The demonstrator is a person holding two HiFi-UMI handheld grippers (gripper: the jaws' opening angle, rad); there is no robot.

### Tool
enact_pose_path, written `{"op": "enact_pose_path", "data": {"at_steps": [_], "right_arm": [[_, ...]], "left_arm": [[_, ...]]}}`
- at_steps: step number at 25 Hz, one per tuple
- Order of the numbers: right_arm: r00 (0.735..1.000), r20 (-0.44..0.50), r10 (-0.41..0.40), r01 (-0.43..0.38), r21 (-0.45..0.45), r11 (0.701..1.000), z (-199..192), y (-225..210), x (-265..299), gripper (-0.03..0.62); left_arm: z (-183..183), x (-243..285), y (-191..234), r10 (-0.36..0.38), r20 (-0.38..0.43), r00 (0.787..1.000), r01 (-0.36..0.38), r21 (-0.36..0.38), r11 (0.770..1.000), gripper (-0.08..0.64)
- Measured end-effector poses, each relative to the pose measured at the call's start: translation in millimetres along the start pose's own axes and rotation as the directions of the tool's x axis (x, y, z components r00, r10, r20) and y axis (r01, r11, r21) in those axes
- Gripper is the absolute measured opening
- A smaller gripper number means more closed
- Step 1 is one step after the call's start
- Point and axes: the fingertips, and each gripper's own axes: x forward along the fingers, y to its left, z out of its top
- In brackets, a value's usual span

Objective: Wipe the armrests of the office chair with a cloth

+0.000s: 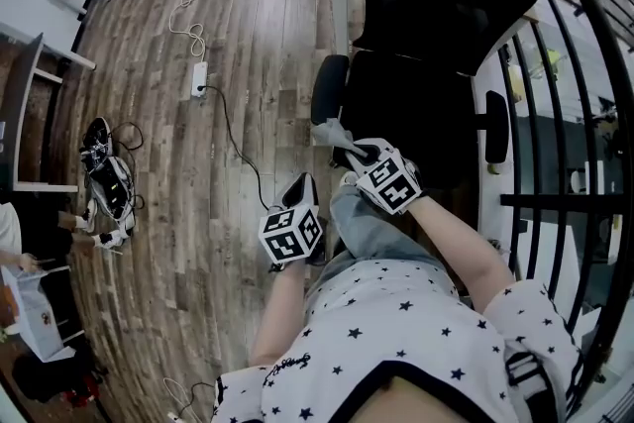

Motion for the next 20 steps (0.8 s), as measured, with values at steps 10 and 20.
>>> {"op": "enact_pose_path", "data": {"at_steps": [10,20], "right_arm": [[0.986,0.156,-0.051,0.042,0.056,0.998,17.6,15.7,-69.4,0.034],[0.972,0.222,-0.075,0.056,0.092,0.994,13.2,36.1,-111.1,0.034]], "left_arm": [[1.0,-23.6,-16.8,0.003,0.059,0.998,-0.002,-0.012,1.0,0.006],[-7.9,-47.2,-34.7,-0.024,0.081,0.996,0.022,0.021,1.0,0.005]]}}
